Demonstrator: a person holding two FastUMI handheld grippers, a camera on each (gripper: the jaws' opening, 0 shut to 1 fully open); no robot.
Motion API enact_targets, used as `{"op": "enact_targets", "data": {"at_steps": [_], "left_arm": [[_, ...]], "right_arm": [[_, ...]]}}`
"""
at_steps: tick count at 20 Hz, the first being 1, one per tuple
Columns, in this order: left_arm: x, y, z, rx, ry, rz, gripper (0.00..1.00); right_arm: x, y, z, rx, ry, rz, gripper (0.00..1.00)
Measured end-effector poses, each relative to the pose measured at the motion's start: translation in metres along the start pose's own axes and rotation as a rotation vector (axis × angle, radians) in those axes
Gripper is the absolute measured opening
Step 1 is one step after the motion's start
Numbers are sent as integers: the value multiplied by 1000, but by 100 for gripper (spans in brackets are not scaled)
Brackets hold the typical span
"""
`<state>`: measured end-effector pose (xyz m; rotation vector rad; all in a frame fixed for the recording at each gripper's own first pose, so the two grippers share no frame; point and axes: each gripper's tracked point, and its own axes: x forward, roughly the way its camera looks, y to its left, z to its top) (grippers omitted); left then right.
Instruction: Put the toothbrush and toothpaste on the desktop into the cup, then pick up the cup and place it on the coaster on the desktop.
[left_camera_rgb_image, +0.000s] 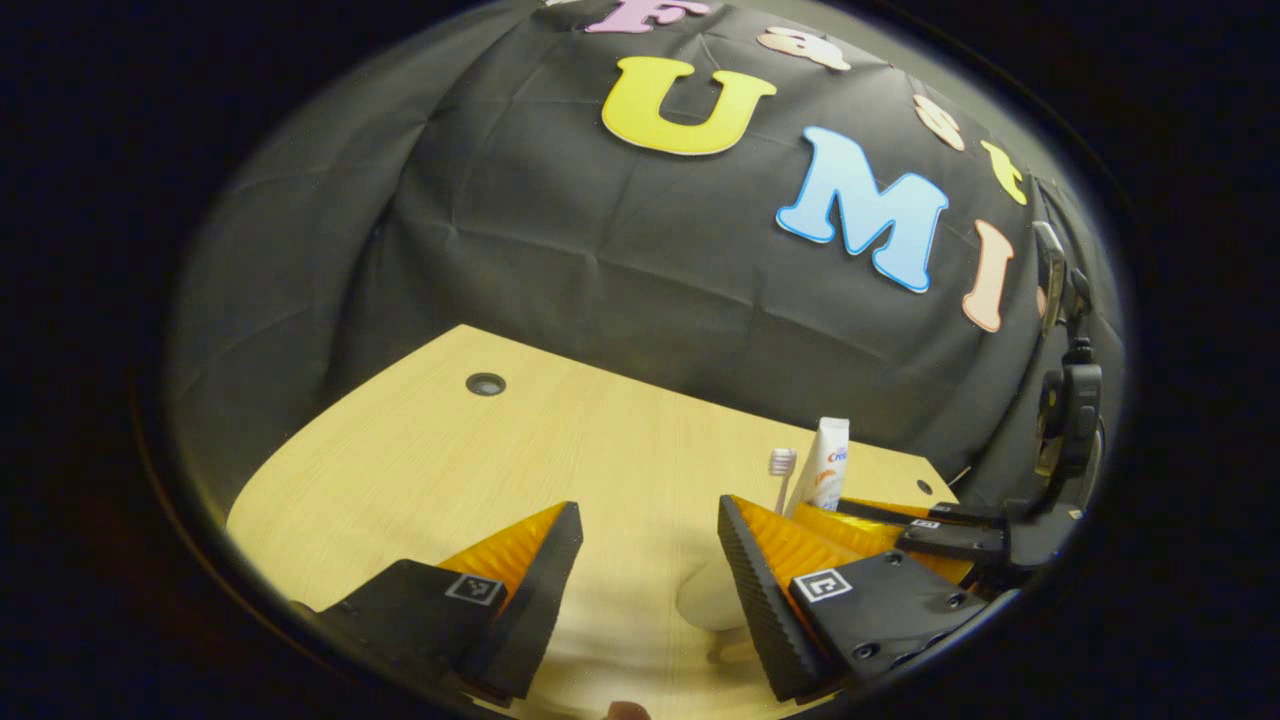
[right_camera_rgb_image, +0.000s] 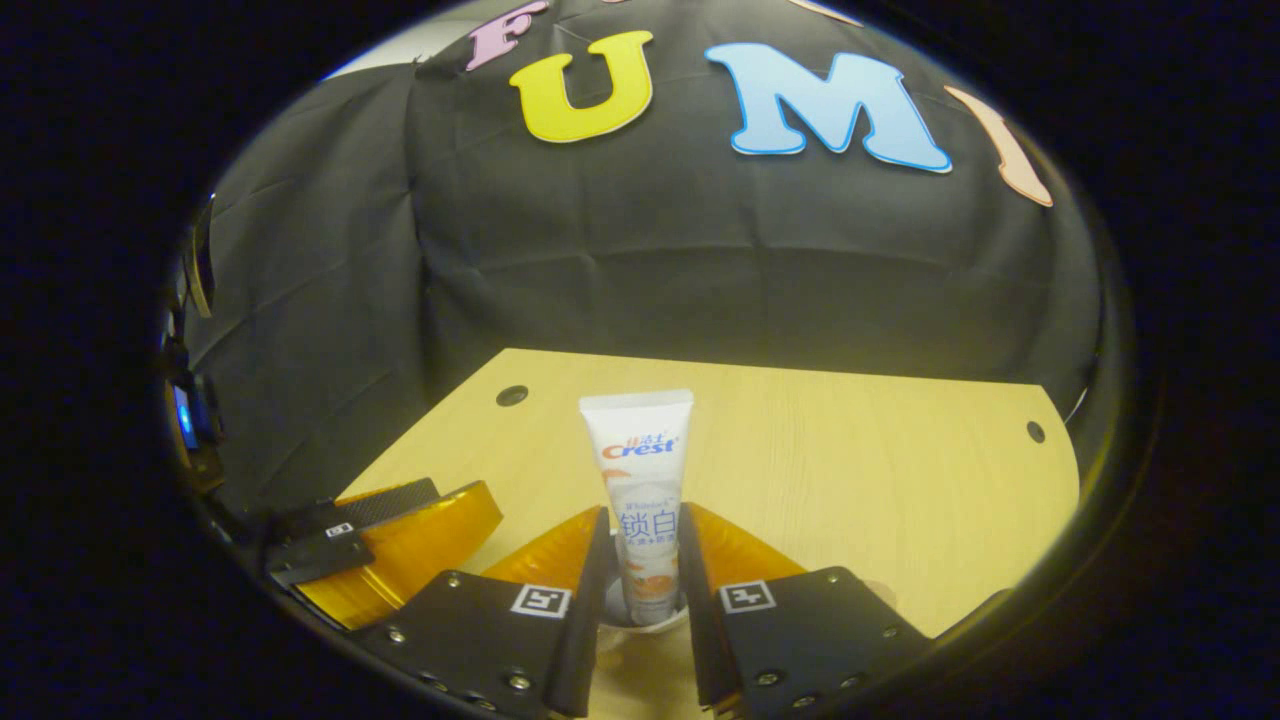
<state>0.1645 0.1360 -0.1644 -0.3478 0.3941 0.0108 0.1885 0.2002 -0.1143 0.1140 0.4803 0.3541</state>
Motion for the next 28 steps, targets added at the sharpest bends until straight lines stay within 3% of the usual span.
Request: {"op": "enact_targets", "data": {"at_steps": [2,3,4,8,17,28], "left_arm": [[-4,0,1,0,-1,1,90],[-7,1,0,-2,-1,4,90],[-9,1,0,-2,-2,5,90],[-15,-5,2,13,-9,5,90],[-28,-24,-12,36,27,-3,90],[-30,-76,-43,141,172,-61,90]], "right_arm": [[-2,0,-1,-2,4,3,40],[-4,5,-1,-1,7,19,45],[-3,3,-1,-9,3,10,67],[-16,6,5,-32,-30,9,74],[-72,-14,39,-34,-156,-27,74],[-135,-79,19,40,-154,-143,73]]}}
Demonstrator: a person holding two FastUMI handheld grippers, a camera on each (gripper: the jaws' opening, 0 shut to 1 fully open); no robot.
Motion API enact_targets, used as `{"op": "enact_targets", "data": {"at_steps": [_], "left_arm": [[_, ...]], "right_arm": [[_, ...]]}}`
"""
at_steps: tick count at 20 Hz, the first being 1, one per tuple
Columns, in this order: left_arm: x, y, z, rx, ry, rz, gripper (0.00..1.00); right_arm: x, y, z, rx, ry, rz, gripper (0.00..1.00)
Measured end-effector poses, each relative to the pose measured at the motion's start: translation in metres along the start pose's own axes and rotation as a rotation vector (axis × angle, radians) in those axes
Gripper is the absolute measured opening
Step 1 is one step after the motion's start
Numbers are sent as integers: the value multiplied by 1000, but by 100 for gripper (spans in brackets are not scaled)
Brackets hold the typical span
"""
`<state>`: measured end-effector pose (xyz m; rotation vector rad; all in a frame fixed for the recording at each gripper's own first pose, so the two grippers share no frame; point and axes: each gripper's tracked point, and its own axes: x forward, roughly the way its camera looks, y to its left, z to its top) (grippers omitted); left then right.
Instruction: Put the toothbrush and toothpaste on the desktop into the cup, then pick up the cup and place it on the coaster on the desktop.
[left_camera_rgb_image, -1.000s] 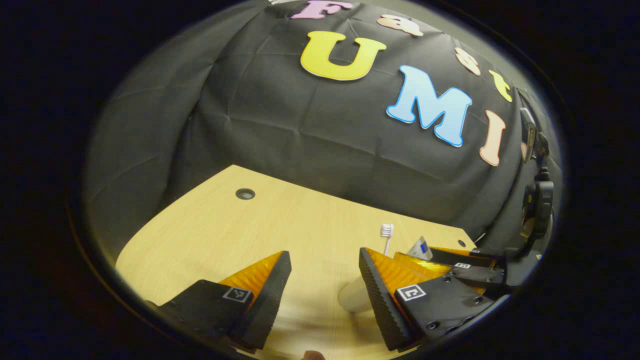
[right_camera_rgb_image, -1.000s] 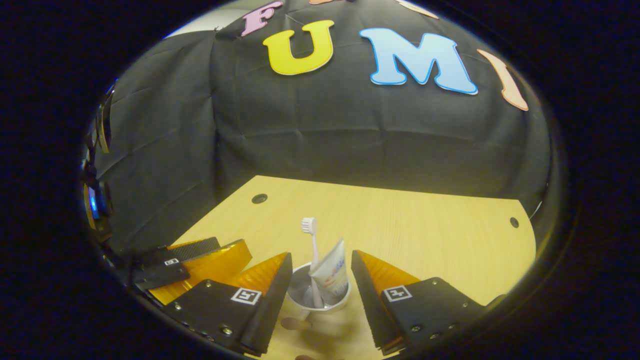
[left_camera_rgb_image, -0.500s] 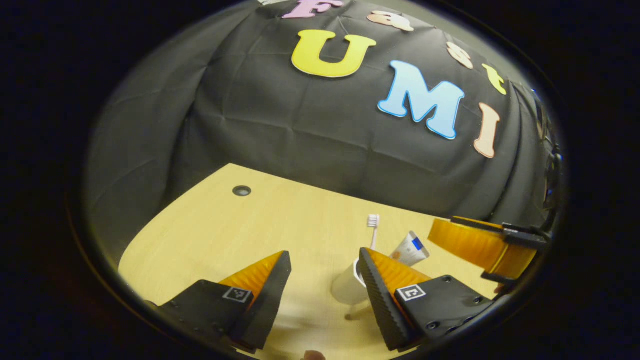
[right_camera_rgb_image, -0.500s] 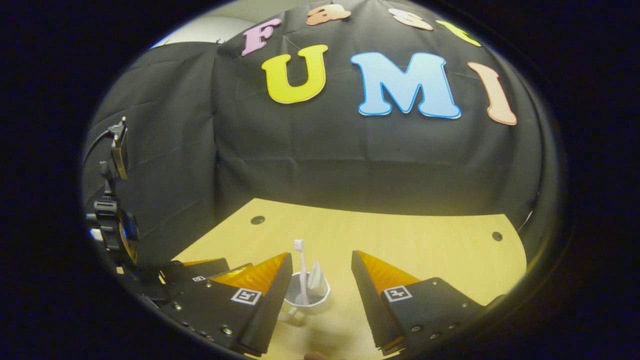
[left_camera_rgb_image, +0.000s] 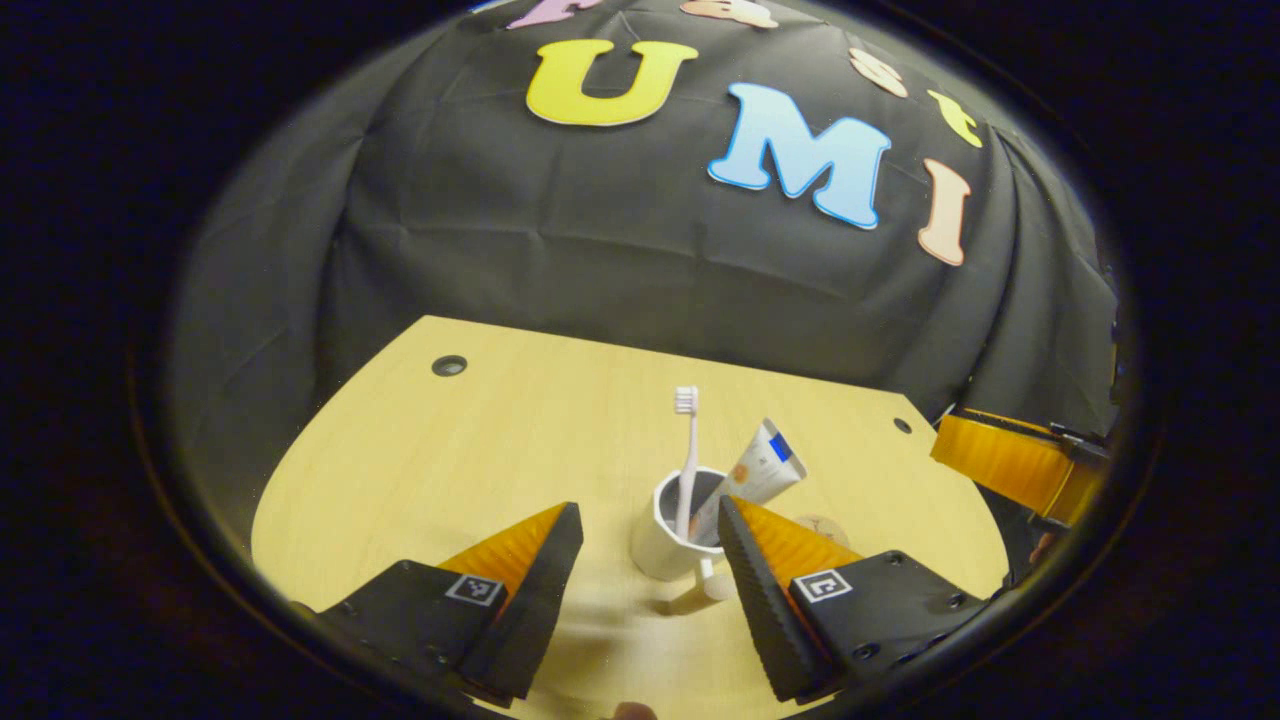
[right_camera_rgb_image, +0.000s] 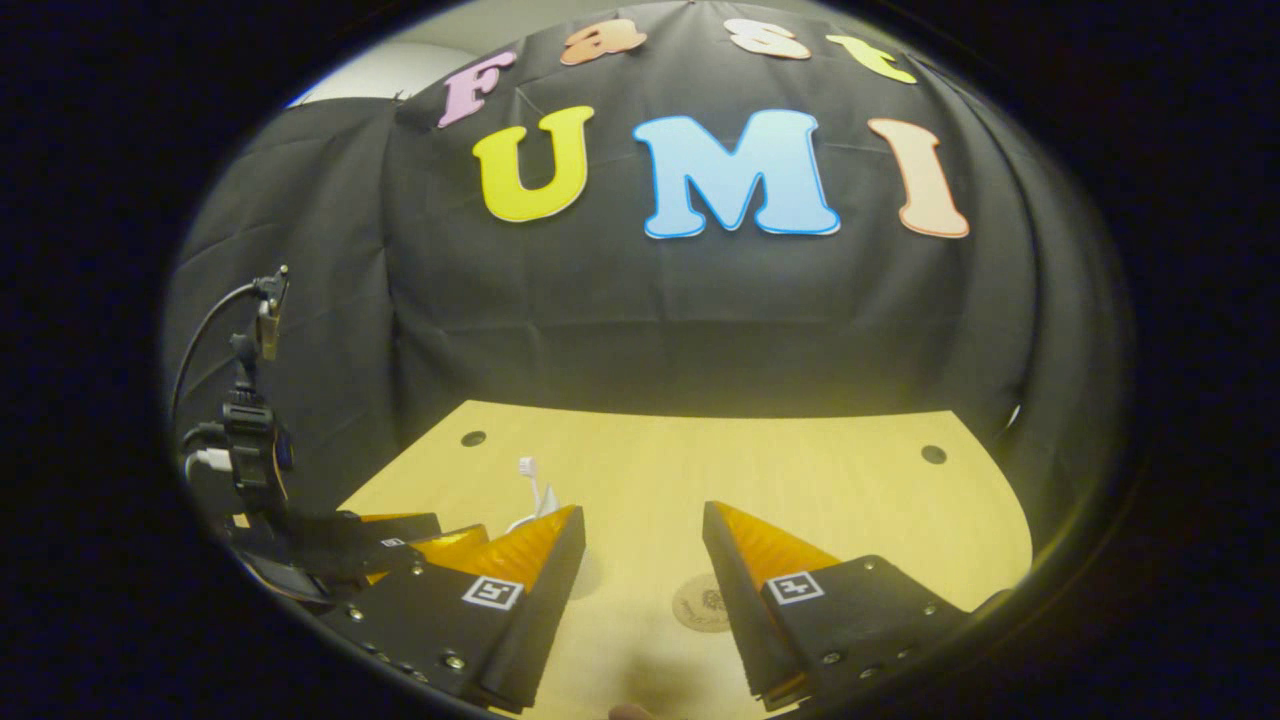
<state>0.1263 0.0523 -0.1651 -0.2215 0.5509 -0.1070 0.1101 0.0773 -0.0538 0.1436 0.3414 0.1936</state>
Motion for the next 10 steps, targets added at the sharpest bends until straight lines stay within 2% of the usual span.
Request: {"op": "enact_targets", "data": {"at_steps": [6,10], "left_arm": [[5,-18,-27,33,120,-11,90],[11,-21,-43,11,213,7,89]], "right_arm": [[-19,-35,-14,26,35,-42,74],[-23,-48,-21,52,54,-45,74]]}}
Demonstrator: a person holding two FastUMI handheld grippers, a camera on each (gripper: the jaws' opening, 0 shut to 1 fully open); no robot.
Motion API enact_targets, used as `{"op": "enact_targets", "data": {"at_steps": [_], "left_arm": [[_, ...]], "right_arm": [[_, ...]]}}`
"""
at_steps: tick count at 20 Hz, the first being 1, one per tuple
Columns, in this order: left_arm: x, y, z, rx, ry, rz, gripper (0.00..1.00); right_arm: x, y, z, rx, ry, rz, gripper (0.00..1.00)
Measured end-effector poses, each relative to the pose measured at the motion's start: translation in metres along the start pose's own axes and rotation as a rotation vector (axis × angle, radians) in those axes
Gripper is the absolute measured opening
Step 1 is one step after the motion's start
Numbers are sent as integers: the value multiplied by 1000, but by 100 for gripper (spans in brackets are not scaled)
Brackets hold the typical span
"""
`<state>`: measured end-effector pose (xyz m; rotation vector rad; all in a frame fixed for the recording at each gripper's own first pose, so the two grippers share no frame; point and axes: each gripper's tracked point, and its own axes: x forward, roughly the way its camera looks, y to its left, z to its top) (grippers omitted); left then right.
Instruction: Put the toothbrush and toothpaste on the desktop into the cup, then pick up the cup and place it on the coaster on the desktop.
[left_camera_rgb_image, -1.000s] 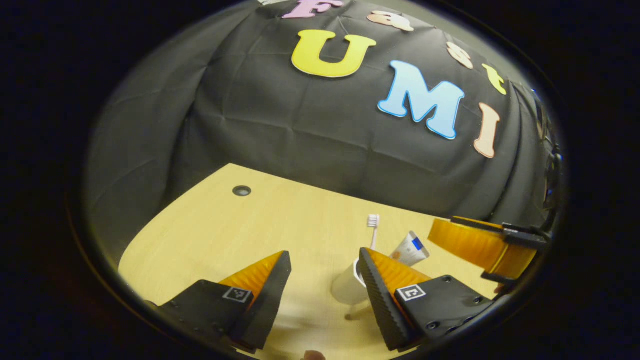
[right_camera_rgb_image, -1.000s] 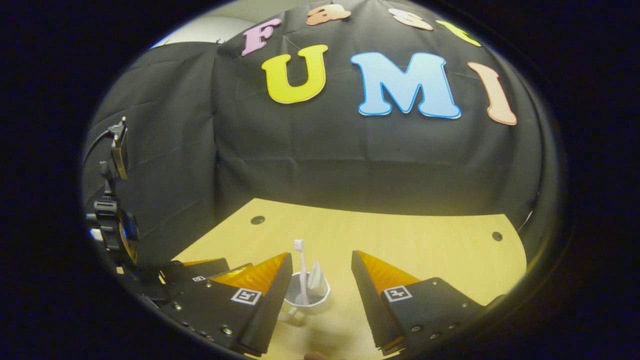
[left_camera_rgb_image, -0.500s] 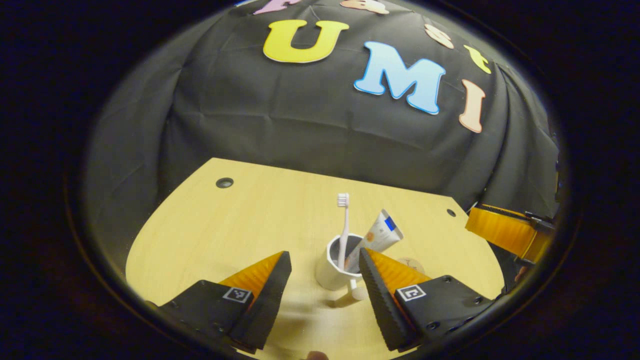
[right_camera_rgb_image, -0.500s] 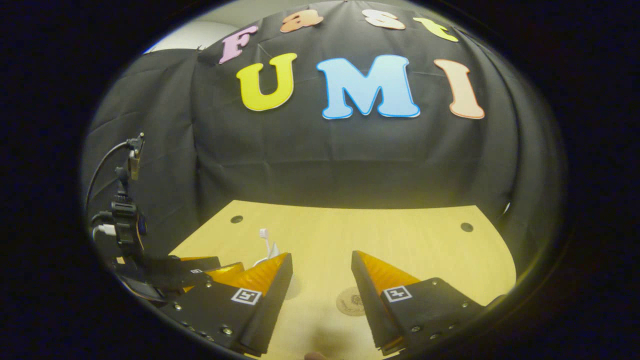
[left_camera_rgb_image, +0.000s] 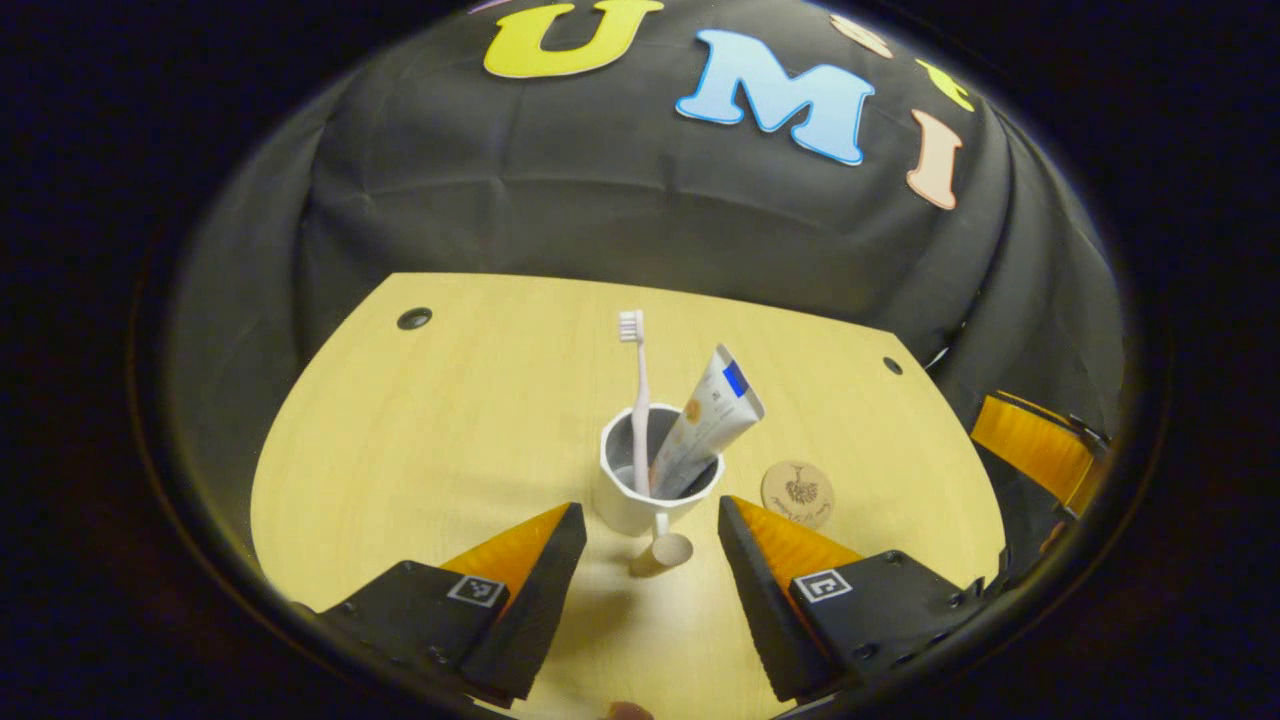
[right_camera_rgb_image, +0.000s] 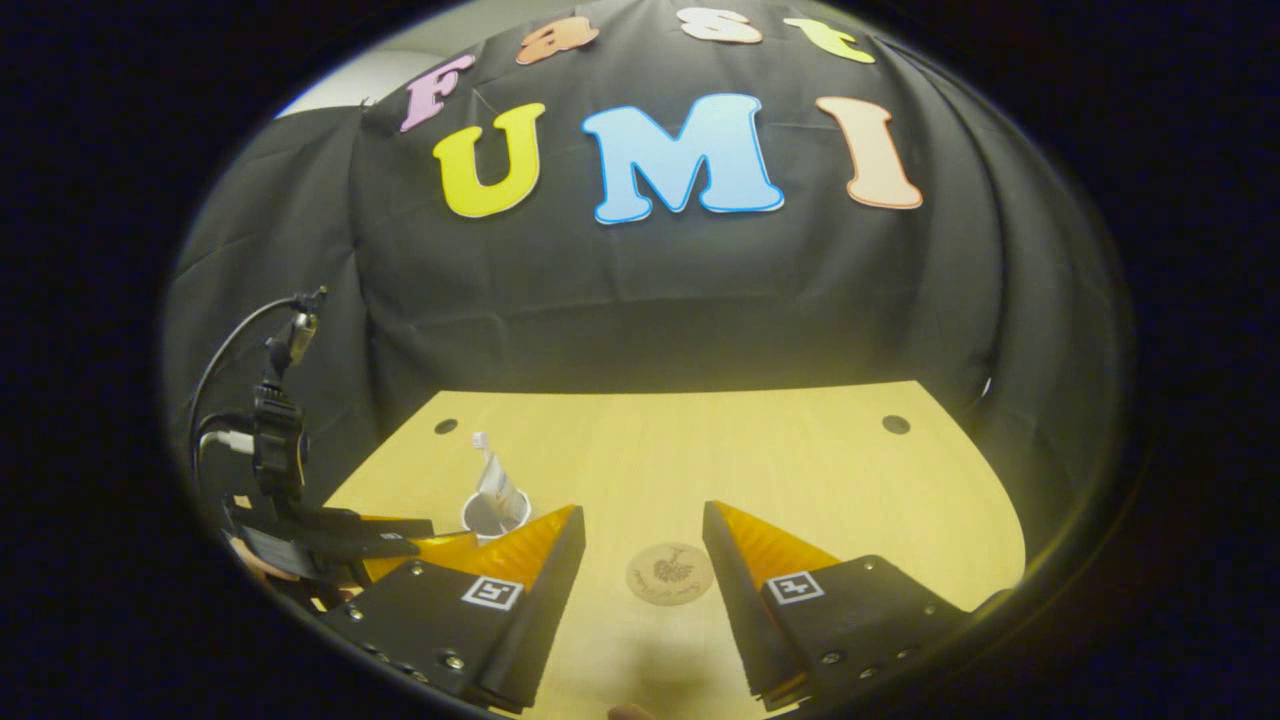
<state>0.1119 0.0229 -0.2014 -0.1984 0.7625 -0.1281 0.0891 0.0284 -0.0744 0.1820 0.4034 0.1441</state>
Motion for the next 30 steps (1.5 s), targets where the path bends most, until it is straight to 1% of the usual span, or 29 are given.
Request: {"op": "enact_targets", "data": {"at_steps": [7,14,15,16,17,18,19,20,21,22,26,27,28,30], "left_arm": [[16,1,-20,-19,154,25,89],[37,5,-37,10,291,61,89],[40,6,-40,8,309,62,82],[46,8,-40,7,318,68,89],[51,11,-40,7,318,79,82],[53,14,-39,6,321,89,82],[54,15,-38,-1,324,94,88],[57,14,-40,-10,327,94,86],[58,13,-41,-17,332,92,81],[59,13,-43,-24,335,95,78],[62,14,-48,-25,355,99,76],[63,13,-49,-19,362,102,66],[64,13,-51,-10,368,103,71],[68,12,-51,10,377,105,63]], "right_arm": [[8,-7,-13,16,49,21,74],[17,-18,-25,31,97,30,74],[17,-21,-27,36,104,29,74],[18,-22,-29,41,111,29,74],[19,-25,-31,44,118,27,74],[19,-27,-33,46,124,25,74],[20,-29,-36,48,131,25,74],[21,-30,-37,51,137,25,74],[22,-32,-38,52,142,24,74],[22,-33,-38,53,143,23,74],[19,-37,-38,53,146,22,74],[18,-38,-39,48,148,20,74],[17,-40,-40,43,150,18,74],[15,-42,-42,41,155,16,74]]}}
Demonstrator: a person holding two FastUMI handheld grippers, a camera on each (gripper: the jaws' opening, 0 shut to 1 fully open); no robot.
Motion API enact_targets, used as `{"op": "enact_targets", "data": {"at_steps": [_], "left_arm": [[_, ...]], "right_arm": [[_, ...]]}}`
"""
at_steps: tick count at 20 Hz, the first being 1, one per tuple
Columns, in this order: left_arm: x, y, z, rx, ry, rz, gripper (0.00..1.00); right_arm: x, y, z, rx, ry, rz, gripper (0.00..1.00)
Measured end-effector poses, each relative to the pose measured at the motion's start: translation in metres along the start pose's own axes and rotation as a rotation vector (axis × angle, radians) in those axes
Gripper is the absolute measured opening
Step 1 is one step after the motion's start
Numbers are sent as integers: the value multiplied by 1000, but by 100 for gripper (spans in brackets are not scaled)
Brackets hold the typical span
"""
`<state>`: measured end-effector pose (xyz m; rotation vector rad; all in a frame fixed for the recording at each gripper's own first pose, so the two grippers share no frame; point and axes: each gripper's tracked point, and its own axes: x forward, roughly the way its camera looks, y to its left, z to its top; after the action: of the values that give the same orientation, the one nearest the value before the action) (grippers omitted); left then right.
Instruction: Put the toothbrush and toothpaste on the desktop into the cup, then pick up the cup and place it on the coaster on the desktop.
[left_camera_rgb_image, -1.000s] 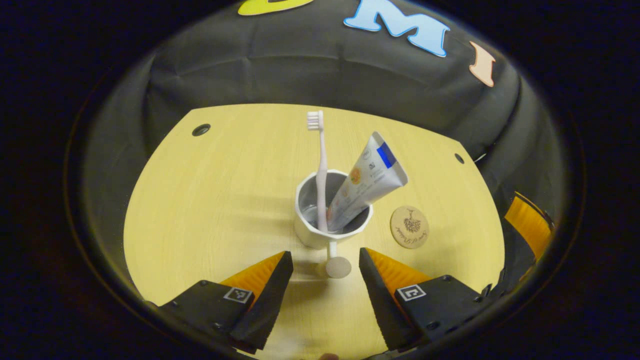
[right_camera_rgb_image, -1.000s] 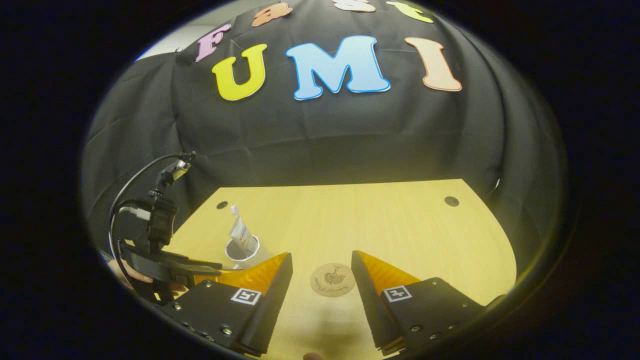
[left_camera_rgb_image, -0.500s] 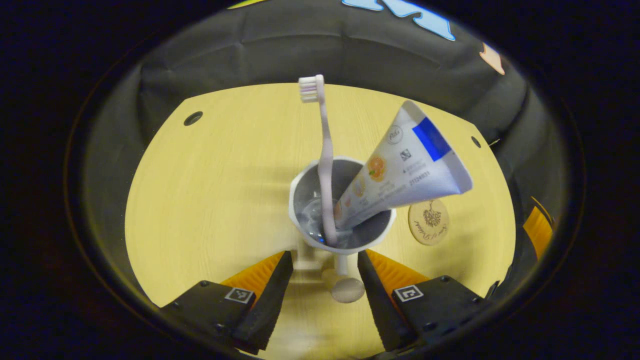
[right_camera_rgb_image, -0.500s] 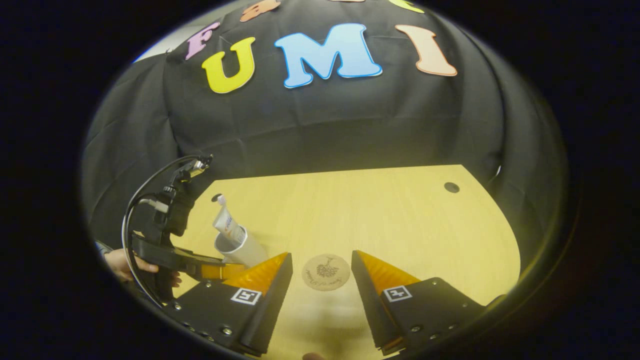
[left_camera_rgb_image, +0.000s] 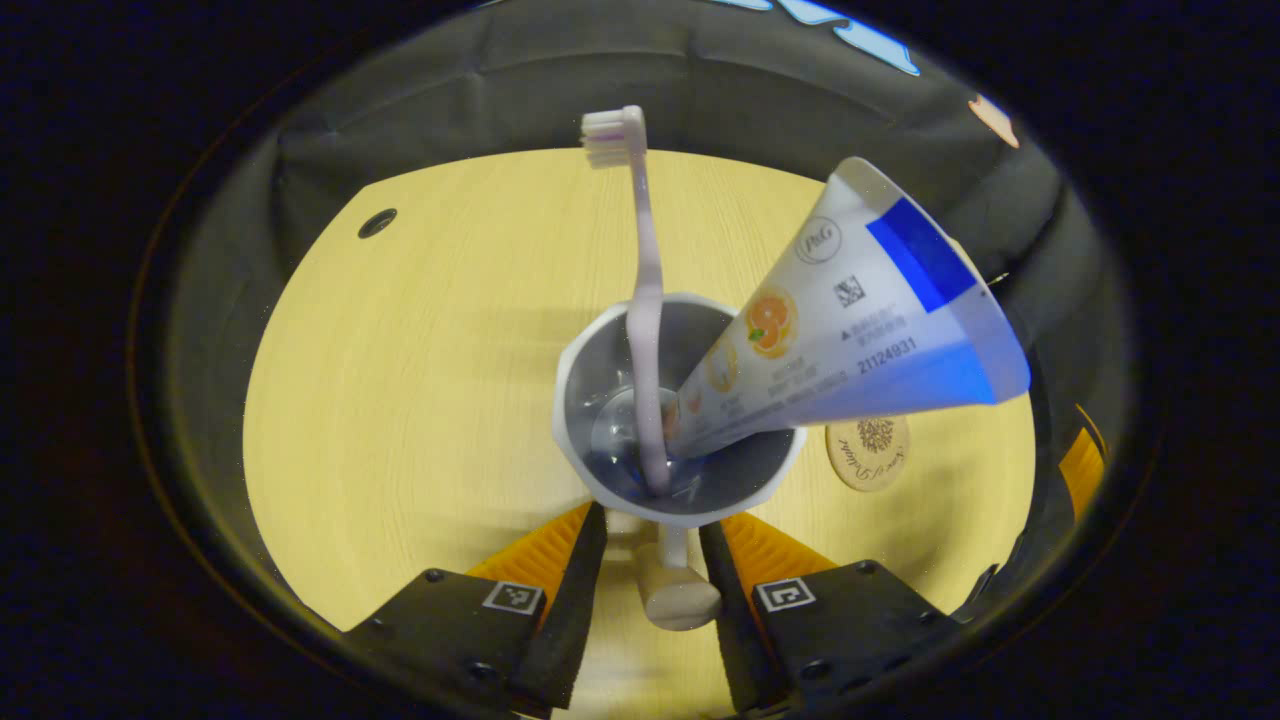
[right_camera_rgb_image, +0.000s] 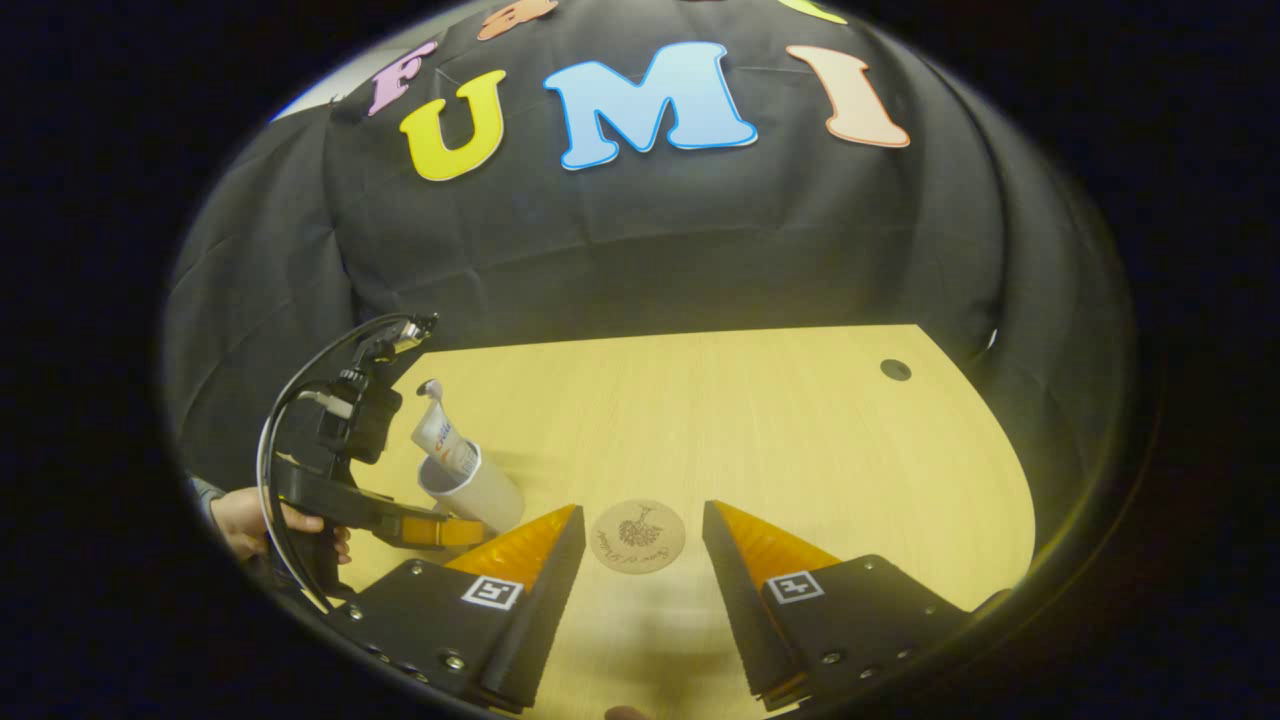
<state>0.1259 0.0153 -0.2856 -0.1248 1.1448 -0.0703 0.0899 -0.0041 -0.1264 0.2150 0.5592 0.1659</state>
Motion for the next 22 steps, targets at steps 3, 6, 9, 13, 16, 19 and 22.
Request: {"op": "enact_targets", "data": {"at_steps": [3,6,9,13,16,19,22], "left_arm": [[2,1,2,28,2,23,46],[5,2,2,62,1,52,39],[7,3,5,122,-34,72,37],[10,-4,7,165,-80,81,37],[11,-16,2,162,-72,45,37],[5,-27,2,166,-82,21,37],[-2,-42,3,195,-96,3,37]], "right_arm": [[-3,-5,-4,12,8,-8,74],[-4,-8,-8,29,16,-9,74],[-5,-8,-11,35,20,-10,74],[-5,-8,-14,49,28,-13,74],[-6,-11,-13,54,22,-22,74],[-8,-13,-13,62,18,-30,74],[-10,-16,-11,66,10,-35,74]]}}
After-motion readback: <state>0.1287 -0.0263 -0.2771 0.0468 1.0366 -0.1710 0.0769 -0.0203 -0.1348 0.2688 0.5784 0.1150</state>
